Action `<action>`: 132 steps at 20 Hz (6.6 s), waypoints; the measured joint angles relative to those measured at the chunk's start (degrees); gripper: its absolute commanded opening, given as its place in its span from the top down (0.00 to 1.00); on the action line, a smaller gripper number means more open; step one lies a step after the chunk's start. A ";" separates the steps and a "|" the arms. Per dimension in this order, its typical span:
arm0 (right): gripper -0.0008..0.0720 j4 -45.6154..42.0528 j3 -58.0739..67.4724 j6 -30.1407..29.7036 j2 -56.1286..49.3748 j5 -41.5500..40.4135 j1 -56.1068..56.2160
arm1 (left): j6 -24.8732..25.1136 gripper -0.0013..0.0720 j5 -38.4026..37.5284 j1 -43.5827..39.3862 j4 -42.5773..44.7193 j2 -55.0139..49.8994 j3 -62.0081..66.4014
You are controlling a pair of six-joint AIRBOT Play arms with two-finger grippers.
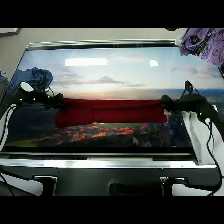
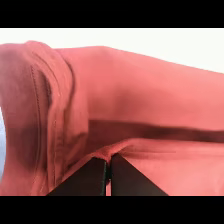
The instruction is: Fold the clothes and pants, and hang the long-sleeved shirts on hangers.
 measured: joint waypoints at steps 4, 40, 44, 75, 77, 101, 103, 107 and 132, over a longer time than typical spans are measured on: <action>0.30 -0.17 2.03 2.47 -1.62 -4.74 -0.66 | -0.22 0.53 0.22 0.02 -0.22 -0.85 0.96; 0.95 -8.70 22.93 12.79 -0.55 -33.73 -3.76 | -9.46 0.95 2.69 -21.05 -6.82 -1.31 8.92; 0.95 -15.21 29.51 18.40 3.80 -40.54 -3.76 | -11.67 0.95 11.93 -32.50 -15.80 -6.73 9.35; 0.95 -18.60 37.27 42.45 6.95 -37.46 20.04 | -19.26 0.95 -11.96 -26.27 10.29 -1.09 28.72; 0.95 -19.85 37.27 46.60 5.81 -33.27 25.79 | -18.29 0.95 -15.30 -22.56 14.10 2.27 28.72; 0.23 -18.73 37.27 59.36 -15.08 -6.75 47.89 | -15.45 0.95 -22.88 -11.52 19.23 8.44 28.65; 0.23 -18.45 37.27 58.27 -14.86 -6.32 48.00 | -15.45 0.95 -22.88 -11.52 19.23 8.44 28.65; 0.23 -18.21 37.27 55.32 -11.82 -8.50 45.62 | -15.45 0.95 -22.91 -11.52 19.23 8.44 28.65; 0.29 14.93 8.11 -7.58 -13.42 -22.73 3.80 | -15.47 0.95 -23.10 -11.52 19.21 8.92 28.65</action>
